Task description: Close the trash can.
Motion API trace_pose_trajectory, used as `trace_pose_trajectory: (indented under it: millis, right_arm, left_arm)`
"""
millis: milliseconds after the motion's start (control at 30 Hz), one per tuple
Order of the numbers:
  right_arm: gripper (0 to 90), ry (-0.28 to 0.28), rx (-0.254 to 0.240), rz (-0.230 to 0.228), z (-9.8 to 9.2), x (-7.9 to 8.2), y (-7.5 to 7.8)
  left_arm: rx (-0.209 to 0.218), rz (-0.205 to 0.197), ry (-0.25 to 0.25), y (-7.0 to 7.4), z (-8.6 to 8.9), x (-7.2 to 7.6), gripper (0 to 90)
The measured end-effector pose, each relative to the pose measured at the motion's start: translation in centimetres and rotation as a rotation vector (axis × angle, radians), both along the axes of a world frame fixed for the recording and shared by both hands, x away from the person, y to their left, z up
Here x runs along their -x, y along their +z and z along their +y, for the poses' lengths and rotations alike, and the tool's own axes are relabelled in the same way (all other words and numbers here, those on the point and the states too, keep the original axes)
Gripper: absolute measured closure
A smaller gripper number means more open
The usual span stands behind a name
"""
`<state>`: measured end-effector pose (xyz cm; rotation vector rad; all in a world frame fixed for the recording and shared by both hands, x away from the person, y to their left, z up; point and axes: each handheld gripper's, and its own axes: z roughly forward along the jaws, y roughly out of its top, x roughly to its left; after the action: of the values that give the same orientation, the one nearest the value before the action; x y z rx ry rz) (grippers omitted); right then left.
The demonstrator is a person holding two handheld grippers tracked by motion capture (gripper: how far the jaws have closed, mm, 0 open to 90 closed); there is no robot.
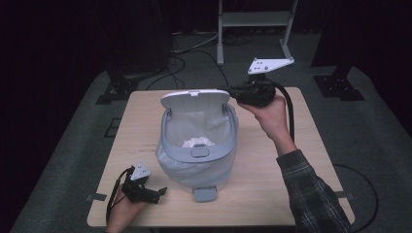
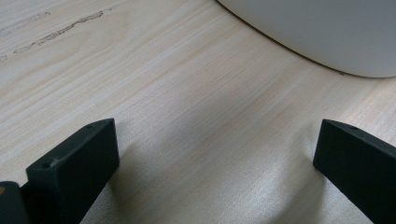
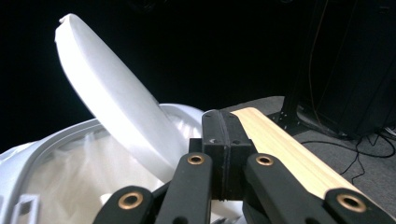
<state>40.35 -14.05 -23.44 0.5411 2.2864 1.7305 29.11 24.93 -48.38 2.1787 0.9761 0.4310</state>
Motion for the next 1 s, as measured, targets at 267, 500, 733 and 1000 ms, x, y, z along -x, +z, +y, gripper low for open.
trace_pose_trajectory:
  millis: [267, 500, 733, 1000]
  right_arm:
    - [90.0, 0.037, -0.002, 0.012, -0.2, 1.4, -0.2]
    - [90.0, 0.084, -0.018, 0.027, -0.4, 2.8, -0.8]
    - [90.0, 0.115, 0.004, 0.026, -0.2, 4.1, -1.1]
    - [90.0, 0.159, 0.016, 0.028, 0.3, 5.4, -1.6]
  left_arm:
    - [0.000, 0.000, 0.000, 0.0, 0.0, 0.0, 0.0]
    - [0.000, 0.000, 0.000, 0.0, 0.0, 0.0, 0.0]
    - [0.000, 0.000, 0.000, 0.0, 0.0, 0.0, 0.0]
    - [0.000, -0.002, 0.001, 0.0, 0.0, 0.0, 0.0]
